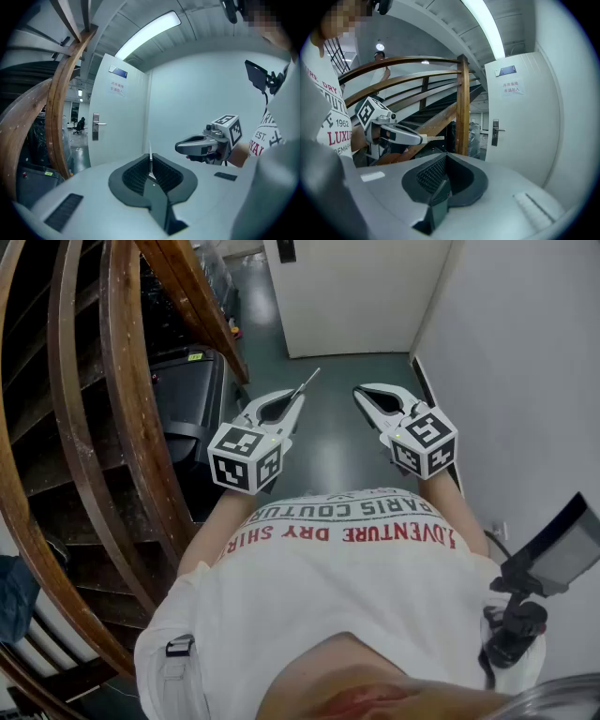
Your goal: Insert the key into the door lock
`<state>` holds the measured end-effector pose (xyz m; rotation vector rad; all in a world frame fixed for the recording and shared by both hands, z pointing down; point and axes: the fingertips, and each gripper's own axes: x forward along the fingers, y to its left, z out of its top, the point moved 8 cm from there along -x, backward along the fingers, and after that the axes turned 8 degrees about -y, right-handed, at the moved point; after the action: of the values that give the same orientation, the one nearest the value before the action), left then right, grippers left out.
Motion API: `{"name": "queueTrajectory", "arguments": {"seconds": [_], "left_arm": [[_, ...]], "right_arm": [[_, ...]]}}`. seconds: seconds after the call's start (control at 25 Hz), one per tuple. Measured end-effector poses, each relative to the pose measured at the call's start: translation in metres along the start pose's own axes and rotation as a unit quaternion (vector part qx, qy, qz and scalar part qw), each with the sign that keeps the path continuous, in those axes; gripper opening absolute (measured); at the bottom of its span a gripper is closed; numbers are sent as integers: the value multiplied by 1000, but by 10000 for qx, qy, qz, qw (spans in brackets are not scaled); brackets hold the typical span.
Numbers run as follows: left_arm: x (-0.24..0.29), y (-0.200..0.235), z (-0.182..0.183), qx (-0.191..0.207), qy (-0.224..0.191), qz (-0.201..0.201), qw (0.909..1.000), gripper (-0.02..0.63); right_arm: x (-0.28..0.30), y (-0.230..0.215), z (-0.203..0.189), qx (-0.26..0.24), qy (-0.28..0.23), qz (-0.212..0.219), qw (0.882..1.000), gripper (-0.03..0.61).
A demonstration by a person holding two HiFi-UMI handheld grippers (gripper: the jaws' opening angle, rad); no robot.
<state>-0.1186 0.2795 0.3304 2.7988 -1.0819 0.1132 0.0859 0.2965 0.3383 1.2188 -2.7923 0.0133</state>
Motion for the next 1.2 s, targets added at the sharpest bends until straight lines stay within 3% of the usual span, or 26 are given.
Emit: {"name": "queueTrajectory", "arguments": {"seconds": [0.76,1.2], "left_arm": [[30,-18,-3,-24,84,-182,9998,23],[80,-6,-1,-43,176,-317,9993,23]], "right_arm": [[-23,-20,-13,144,-36,-48,9999,2],[-18,-67,-27,295,-13,-250,9993,2]]}}
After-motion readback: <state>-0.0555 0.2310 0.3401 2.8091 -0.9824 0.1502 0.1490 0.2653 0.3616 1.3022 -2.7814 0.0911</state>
